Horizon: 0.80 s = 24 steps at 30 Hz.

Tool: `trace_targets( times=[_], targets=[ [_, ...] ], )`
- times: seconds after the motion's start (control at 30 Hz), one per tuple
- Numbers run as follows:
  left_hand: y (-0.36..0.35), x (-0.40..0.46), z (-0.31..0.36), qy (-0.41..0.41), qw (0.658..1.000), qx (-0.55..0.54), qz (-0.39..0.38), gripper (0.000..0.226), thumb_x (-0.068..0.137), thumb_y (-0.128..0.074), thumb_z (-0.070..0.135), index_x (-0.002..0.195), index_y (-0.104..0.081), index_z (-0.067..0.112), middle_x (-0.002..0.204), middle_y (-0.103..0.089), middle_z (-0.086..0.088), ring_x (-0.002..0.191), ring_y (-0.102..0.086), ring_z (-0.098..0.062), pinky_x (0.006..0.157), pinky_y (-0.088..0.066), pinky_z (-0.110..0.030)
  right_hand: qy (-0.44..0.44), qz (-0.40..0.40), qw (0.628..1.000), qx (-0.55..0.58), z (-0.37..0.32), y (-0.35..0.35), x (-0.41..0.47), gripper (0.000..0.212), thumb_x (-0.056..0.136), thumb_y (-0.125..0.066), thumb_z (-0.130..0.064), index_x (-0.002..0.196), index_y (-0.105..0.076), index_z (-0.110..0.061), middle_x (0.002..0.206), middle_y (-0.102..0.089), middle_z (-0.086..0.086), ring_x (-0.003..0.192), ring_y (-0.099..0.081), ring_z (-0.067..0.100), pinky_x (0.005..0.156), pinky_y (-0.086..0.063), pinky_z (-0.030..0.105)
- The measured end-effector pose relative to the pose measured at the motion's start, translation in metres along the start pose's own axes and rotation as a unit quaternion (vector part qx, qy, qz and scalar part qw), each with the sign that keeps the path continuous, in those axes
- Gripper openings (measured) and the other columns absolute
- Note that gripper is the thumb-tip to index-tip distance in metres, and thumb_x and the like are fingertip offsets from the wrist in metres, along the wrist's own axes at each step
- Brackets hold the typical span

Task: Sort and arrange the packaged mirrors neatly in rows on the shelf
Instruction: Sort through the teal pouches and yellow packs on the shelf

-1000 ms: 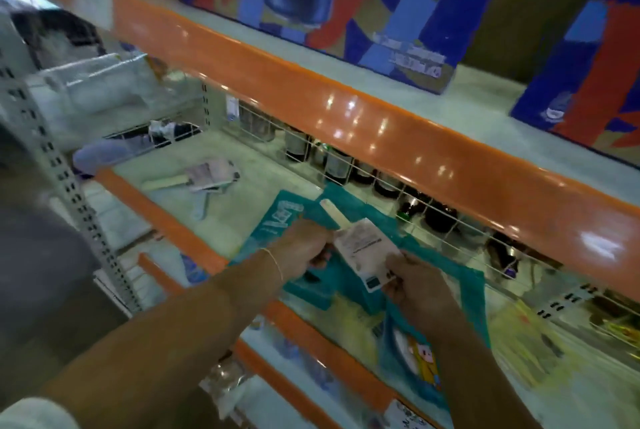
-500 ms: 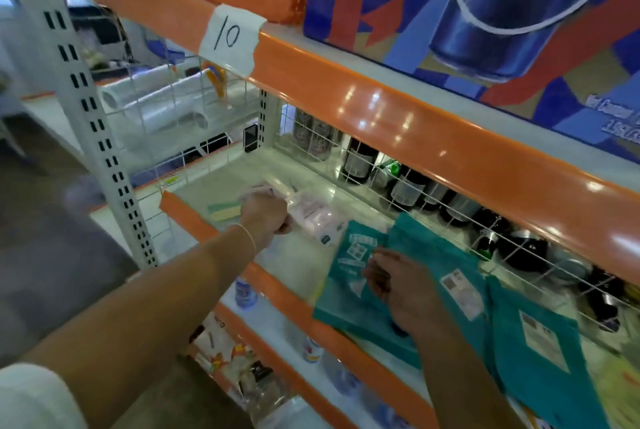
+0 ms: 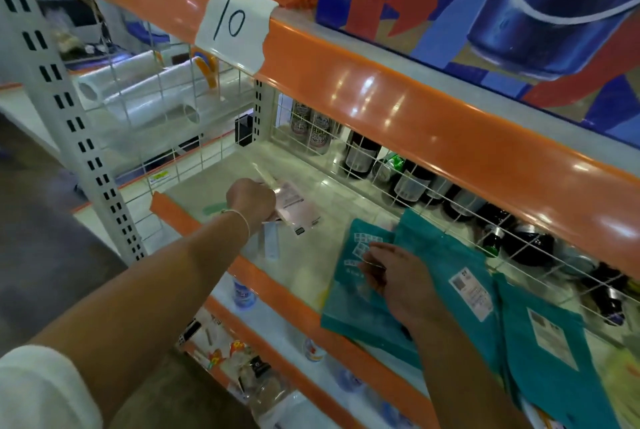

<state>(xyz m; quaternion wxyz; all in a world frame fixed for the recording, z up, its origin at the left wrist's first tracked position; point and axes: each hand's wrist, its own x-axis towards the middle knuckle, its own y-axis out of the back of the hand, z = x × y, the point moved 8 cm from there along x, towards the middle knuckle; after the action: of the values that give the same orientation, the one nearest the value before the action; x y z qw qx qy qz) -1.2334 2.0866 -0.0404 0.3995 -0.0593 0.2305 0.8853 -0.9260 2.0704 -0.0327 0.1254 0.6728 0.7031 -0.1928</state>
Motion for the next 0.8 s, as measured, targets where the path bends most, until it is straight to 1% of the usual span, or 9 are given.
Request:
trace_targets(
  times=[0.1,0.2,0.3,0.4,0.47,0.57,0.63,0.7,0.8],
  targets=[
    [0.008,-0.009,0.011,-0.036,0.995,0.084,0.047,0.023,0.086,-0.053,0.013,0.094,-0.068,-0.001,0.102,-0.068,-0.021,0.096,-0.064,-0.036,0.084,-0.054,-0.037,0.012,-0.008,1.000,-0.003,-0.004,-0.004,0.001,0.009,0.093,-0.058,-0.002,0.091,-0.066,-0.005,0.074,-0.068,0.011,0.065,-0.064,0.020,0.058,-0.050,0.029],
    [0.004,-0.021,0.021,-0.065,0.993,0.095,0.037,0.034,0.086,-0.052,0.013,0.117,-0.060,0.004,0.124,-0.052,-0.019,0.100,-0.058,-0.035,0.081,-0.049,-0.033,0.037,0.018,0.998,-0.039,-0.010,0.006,0.004,0.008,0.093,-0.059,-0.003,0.096,-0.067,-0.005,0.078,-0.068,0.012,0.071,-0.063,0.022,0.061,-0.050,0.030],
    [-0.013,-0.039,0.041,-0.149,0.984,0.098,0.018,0.031,0.086,-0.056,0.014,0.117,-0.060,0.011,0.118,-0.056,-0.014,0.097,-0.060,-0.030,0.074,-0.051,-0.030,0.092,0.094,0.981,-0.145,-0.025,0.039,0.007,0.009,0.093,-0.062,-0.010,0.099,-0.068,-0.009,0.086,-0.069,0.007,0.075,-0.064,0.017,0.066,-0.054,0.030],
    [-0.046,-0.072,0.060,-0.198,0.977,0.071,-0.048,0.024,0.088,-0.051,0.011,0.110,-0.060,0.016,0.095,-0.064,-0.006,0.073,-0.060,-0.017,0.051,-0.045,-0.023,0.144,0.169,0.941,-0.257,-0.041,0.077,0.000,0.010,0.093,-0.061,-0.020,0.101,-0.066,-0.021,0.094,-0.069,-0.001,0.083,-0.064,0.016,0.073,-0.057,0.037],
    [-0.072,-0.095,0.071,-0.229,0.965,0.075,-0.100,0.022,0.089,-0.051,0.011,0.108,-0.060,0.016,0.087,-0.064,-0.002,0.062,-0.057,-0.010,0.045,-0.038,-0.018,0.161,0.200,0.921,-0.292,-0.047,0.100,-0.005,0.016,0.093,-0.061,-0.021,0.108,-0.067,-0.019,0.101,-0.068,0.000,0.089,-0.064,0.017,0.078,-0.055,0.037],
    [-0.114,-0.129,0.077,-0.263,0.939,0.088,-0.204,0.020,0.090,-0.050,0.012,0.107,-0.060,0.016,0.092,-0.063,-0.002,0.064,-0.058,-0.012,0.046,-0.040,-0.017,0.170,0.231,0.895,-0.342,-0.046,0.128,-0.015,0.022,0.091,-0.063,-0.022,0.112,-0.067,-0.016,0.104,-0.068,0.001,0.096,-0.063,0.020,0.089,-0.052,0.040],
    [-0.142,-0.150,0.072,-0.273,0.920,0.107,-0.259,0.015,0.088,-0.050,0.013,0.097,-0.062,0.017,0.088,-0.063,0.000,0.068,-0.058,-0.014,0.051,-0.044,-0.021,0.175,0.246,0.879,-0.369,-0.042,0.143,-0.025,0.021,0.091,-0.064,-0.023,0.110,-0.067,-0.015,0.103,-0.069,0.003,0.096,-0.064,0.023,0.084,-0.051,0.035],
    [-0.166,-0.170,0.068,-0.303,0.896,0.151,-0.288,0.013,0.088,-0.051,0.016,0.085,-0.063,0.018,0.080,-0.063,0.004,0.071,-0.059,-0.012,0.054,-0.042,-0.018,0.166,0.275,0.854,-0.409,-0.035,0.161,-0.036,0.025,0.090,-0.065,-0.022,0.113,-0.067,-0.013,0.107,-0.068,0.007,0.097,-0.063,0.026,0.079,-0.049,0.032],
    [-0.193,-0.198,0.063,-0.334,0.869,0.161,-0.327,0.015,0.092,-0.052,0.017,0.085,-0.064,0.014,0.081,-0.064,0.001,0.074,-0.060,-0.013,0.057,-0.045,-0.018,0.109,0.330,0.802,-0.486,-0.025,0.193,-0.048,0.042,0.086,-0.065,-0.036,0.123,-0.062,-0.016,0.119,-0.064,0.012,0.109,-0.059,0.032,0.090,-0.049,0.042]
  ],
)
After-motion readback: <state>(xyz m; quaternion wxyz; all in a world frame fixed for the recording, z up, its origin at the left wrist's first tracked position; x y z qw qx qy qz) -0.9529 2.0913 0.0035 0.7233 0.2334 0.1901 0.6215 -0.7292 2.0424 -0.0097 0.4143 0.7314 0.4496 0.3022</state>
